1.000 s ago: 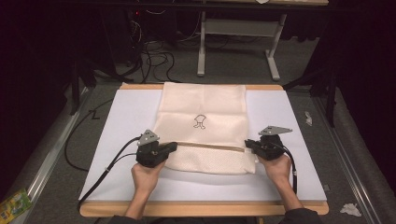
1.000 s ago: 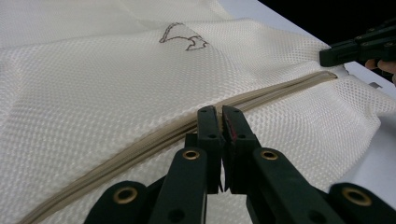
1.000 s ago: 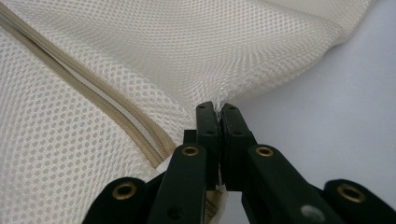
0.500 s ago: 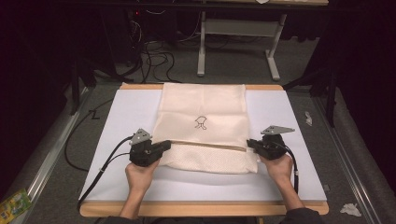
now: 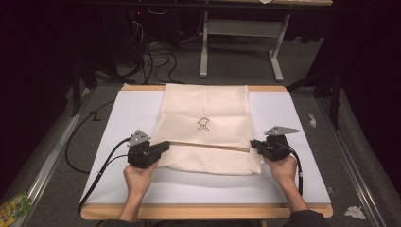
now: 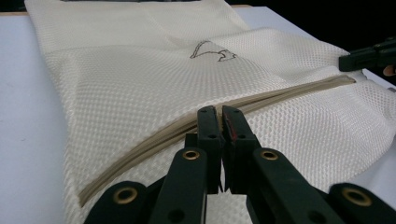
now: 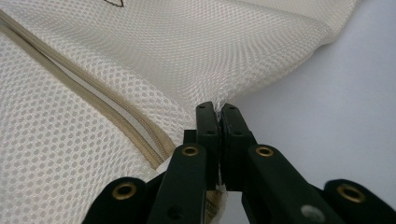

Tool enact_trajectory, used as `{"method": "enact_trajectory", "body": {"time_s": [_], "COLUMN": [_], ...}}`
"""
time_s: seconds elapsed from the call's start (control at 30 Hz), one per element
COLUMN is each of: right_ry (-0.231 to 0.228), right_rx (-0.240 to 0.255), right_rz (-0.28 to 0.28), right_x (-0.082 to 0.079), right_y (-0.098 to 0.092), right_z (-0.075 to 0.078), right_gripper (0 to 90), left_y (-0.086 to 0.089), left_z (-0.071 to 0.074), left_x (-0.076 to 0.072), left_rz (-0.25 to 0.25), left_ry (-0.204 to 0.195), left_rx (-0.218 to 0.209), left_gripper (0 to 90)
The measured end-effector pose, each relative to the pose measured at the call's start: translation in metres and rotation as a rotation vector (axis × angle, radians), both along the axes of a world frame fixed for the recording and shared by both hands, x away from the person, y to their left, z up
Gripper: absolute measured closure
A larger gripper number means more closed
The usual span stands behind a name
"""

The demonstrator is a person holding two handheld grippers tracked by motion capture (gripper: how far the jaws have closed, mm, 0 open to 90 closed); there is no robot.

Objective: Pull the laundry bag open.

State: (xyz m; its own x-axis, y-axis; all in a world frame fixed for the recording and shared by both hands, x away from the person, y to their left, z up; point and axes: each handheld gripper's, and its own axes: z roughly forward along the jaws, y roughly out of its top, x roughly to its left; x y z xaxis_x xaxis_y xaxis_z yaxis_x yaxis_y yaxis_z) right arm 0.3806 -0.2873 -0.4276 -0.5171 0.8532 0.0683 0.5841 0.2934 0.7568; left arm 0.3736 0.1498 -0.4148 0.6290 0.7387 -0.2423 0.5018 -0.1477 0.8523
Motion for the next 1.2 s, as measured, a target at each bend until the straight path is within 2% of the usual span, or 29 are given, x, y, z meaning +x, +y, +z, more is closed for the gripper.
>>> {"method": "enact_trajectory", "body": {"time_s": [0.23,0.47,1.2], "right_ry": [-0.004,-0.006,-0.013], "right_rx": [0.004,0.004,0.02], "right_rz": [-0.002,-0.009,-0.009], "right_x": [0.0,-0.001,-0.002], "right_y": [-0.002,-0.005,-0.007], "right_z": [0.001,0.002,0.004], "right_gripper": [89.2,89.2,89.2], "left_y": [0.006,0.016,0.021], "left_z": [-0.002,0.002,0.004], "left_x": [0.001,0.0,0.002], "left_rz": [0.012,0.036,0.032], "left_ry": [0.004,-0.005,0.003], "left_rx": [-0.005,-0.007,-0.007], "left_gripper": [87.3,87.2,87.3]}}
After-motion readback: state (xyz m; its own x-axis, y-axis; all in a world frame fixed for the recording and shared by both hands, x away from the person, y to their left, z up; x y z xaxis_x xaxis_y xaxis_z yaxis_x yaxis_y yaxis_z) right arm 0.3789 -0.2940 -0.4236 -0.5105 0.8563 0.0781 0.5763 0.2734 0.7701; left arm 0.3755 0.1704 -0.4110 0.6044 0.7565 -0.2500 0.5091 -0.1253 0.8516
